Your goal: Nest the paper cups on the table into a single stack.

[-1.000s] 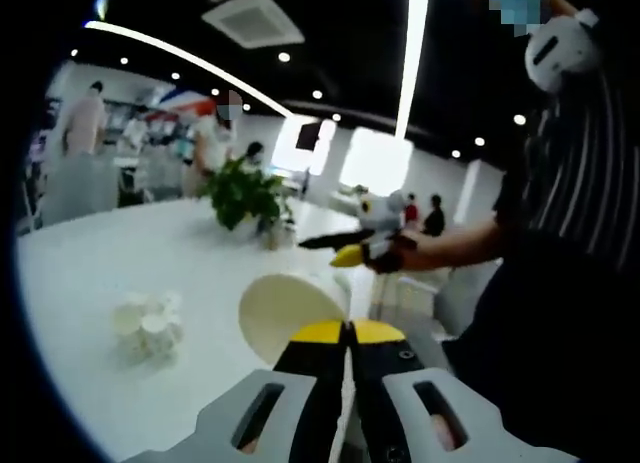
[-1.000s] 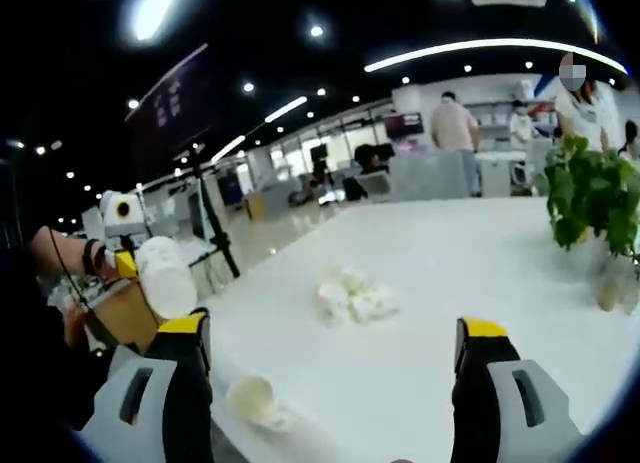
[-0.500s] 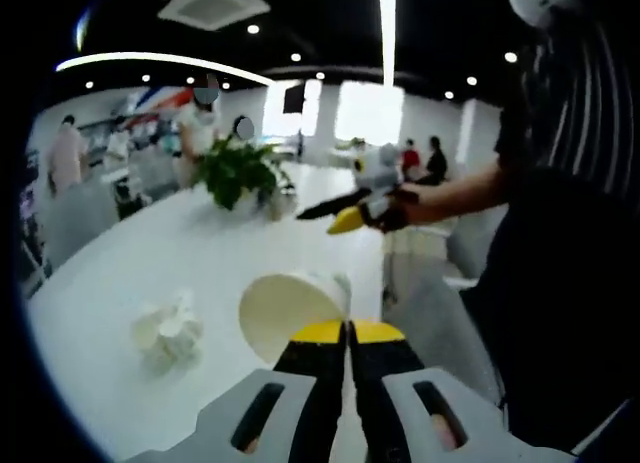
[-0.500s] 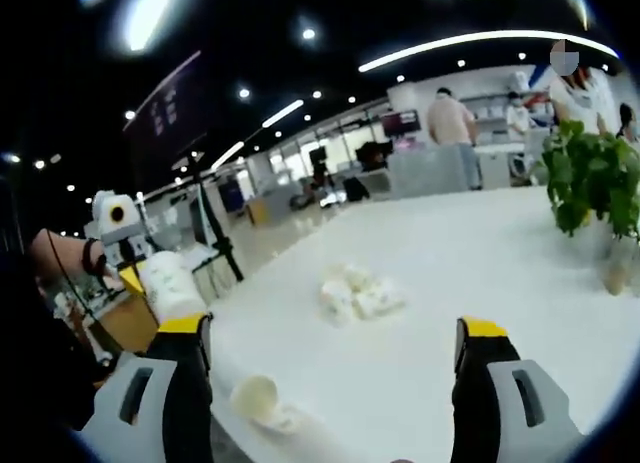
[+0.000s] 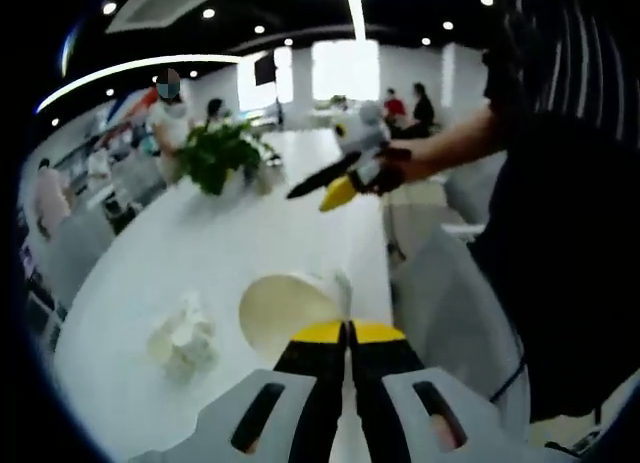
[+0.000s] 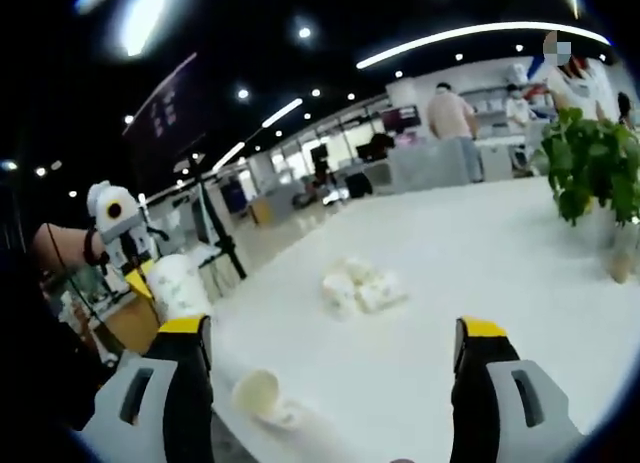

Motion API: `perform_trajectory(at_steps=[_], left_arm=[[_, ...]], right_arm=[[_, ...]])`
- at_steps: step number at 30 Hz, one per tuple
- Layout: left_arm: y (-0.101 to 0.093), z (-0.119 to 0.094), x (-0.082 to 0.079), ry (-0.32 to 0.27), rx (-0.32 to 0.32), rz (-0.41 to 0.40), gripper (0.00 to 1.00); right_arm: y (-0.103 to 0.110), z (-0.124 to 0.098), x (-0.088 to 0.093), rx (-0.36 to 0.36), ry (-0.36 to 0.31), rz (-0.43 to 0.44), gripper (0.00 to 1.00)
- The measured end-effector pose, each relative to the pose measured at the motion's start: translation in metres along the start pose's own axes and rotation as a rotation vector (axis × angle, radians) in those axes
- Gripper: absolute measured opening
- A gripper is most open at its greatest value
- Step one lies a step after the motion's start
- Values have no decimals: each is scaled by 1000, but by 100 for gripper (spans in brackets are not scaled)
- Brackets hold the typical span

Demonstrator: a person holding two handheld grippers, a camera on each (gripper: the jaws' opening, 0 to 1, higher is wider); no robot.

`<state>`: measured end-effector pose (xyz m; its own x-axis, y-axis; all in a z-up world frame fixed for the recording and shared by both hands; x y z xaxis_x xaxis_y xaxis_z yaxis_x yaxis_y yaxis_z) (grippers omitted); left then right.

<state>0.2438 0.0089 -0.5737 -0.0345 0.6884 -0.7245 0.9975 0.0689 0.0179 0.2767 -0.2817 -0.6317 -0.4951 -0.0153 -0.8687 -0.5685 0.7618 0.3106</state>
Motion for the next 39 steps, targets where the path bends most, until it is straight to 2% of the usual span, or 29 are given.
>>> perform_trajectory(at_steps=[4,7,14,19,24,28,39], left_arm=[[-1,3,-4,2,19,9,0],[-2,8,-2,65,29,56,0],[-3,17,0,101,28,75,0],[-2,25,5,185,26,124,0],[-1,30,3,202,23,132,0],[-2,36,5,235,28,174,0],[-1,45,10,285,32,164,0]], right_arm=[[-1,0,1,-1,-1,0,99],[-2,-1,2,1,-11,12,99],[-4,-2,7,-2,-15,25,99],[-6,-4,10,-2,-30,39,99],[-4,-3,14,-8,-32,47,99],[-4,-3,16,-8,-39,57,99],[-2,-6,25,-11,-36,74,98]])
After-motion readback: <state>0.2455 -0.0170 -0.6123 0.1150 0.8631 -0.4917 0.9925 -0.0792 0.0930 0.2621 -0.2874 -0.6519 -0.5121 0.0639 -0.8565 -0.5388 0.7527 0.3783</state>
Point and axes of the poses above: the point that each gripper's makers call its tool centre point, and the gripper's own axes: z roughly forward along the fingers, y roughly to its left, x roughly out of its underside, the point moved 8 cm from there along -z, roughly backward along the fingers, and after that the axes turned 7 degrees about y, right-handed, at the moved point
